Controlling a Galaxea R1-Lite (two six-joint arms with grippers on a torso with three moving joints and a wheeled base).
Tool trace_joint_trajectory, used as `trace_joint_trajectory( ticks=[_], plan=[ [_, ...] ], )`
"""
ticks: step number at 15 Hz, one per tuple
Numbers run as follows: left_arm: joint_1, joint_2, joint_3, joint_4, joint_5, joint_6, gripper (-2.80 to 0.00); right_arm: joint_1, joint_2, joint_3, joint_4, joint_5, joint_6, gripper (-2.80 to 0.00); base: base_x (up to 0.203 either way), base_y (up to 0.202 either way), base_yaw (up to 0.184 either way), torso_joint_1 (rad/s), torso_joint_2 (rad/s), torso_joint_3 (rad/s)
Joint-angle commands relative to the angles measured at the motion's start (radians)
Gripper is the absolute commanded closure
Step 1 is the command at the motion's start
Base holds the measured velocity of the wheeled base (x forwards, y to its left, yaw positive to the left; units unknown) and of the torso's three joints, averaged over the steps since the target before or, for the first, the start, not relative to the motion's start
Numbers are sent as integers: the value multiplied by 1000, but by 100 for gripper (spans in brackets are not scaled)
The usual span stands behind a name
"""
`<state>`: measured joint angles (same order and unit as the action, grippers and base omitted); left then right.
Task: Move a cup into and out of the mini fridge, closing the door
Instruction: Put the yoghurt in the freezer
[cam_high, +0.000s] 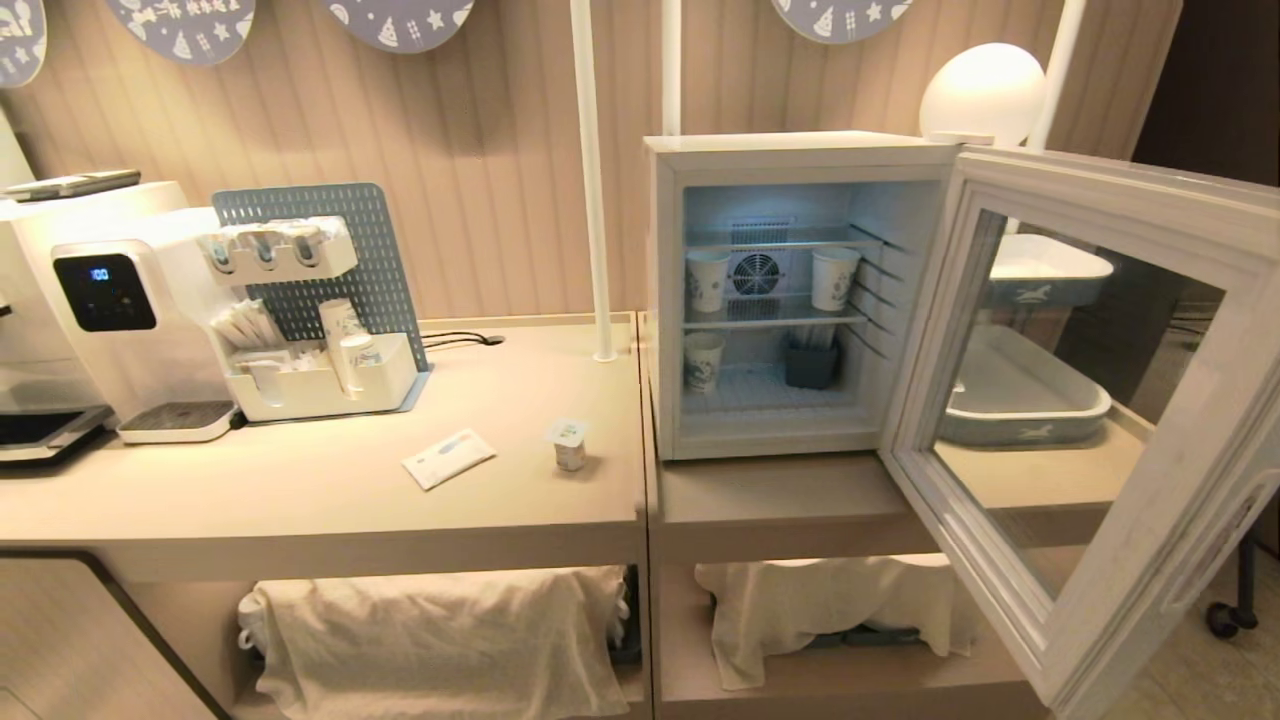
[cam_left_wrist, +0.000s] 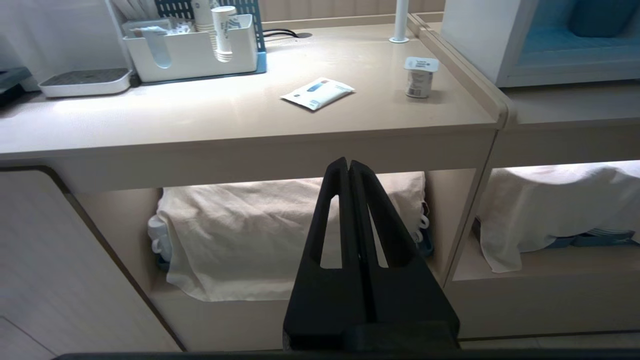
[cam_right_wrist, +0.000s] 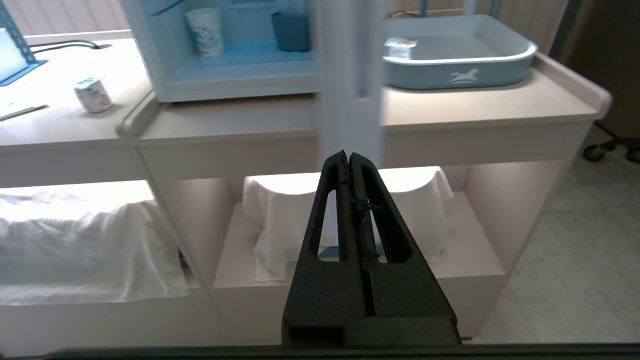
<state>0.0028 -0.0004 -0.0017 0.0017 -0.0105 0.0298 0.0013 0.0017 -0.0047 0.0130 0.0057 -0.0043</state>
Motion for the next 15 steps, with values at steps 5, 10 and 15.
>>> trace_joint_trajectory(
  ticks=[5, 10, 15],
  plan=[
    [0, 0, 1, 0, 0, 1, 0, 0, 1, 0, 1, 0, 0, 0, 0, 187, 0, 2, 4, 2],
    [0, 0, 0, 0, 0, 1, 0, 0, 1, 0, 1, 0, 0, 0, 0, 190, 2, 2, 1, 3],
    [0, 0, 0, 0, 0, -1, 0, 0, 1, 0, 1, 0, 0, 0, 0, 188, 1, 3, 3, 3]
  ],
)
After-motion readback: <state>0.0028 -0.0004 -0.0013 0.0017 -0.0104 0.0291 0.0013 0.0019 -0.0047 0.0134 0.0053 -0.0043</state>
